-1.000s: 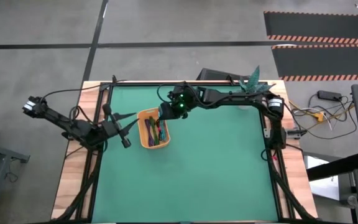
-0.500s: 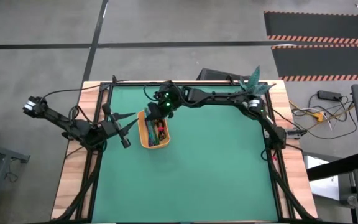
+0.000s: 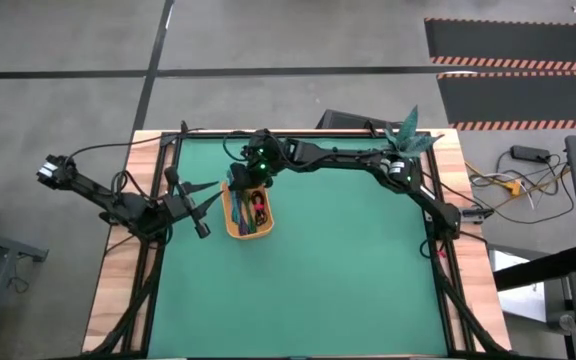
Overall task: Pick and place USB-C Cables
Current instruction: Put the blue USB cable into the orange bin
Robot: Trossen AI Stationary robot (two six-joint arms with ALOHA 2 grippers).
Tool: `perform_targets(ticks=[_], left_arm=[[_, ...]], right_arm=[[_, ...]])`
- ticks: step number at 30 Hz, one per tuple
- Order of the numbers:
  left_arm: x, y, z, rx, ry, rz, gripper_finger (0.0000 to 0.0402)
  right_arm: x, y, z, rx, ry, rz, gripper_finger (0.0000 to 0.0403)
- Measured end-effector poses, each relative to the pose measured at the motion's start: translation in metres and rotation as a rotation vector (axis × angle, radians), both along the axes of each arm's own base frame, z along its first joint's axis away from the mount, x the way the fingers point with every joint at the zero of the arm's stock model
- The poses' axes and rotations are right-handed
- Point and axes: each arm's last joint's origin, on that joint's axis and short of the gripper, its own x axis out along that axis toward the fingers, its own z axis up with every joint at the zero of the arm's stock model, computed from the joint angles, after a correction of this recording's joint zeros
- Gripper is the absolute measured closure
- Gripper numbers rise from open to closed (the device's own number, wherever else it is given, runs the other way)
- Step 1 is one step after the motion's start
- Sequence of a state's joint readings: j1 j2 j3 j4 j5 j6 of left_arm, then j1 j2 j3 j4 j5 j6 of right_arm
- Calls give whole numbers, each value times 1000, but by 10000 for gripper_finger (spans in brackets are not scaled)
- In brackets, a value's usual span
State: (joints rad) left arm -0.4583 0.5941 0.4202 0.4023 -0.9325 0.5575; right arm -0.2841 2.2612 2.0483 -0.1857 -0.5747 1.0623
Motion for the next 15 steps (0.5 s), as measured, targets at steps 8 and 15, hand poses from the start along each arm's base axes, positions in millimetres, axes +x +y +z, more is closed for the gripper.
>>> perform_targets(ticks=[8,15], left_arm=[[0,0,0,1,1,0,306],[0,0,0,1,1,0,306]], right_arm=[[-5,-3,-9,-31,96,-34,374],[-9,-3,-15,-94,162,-53,374]])
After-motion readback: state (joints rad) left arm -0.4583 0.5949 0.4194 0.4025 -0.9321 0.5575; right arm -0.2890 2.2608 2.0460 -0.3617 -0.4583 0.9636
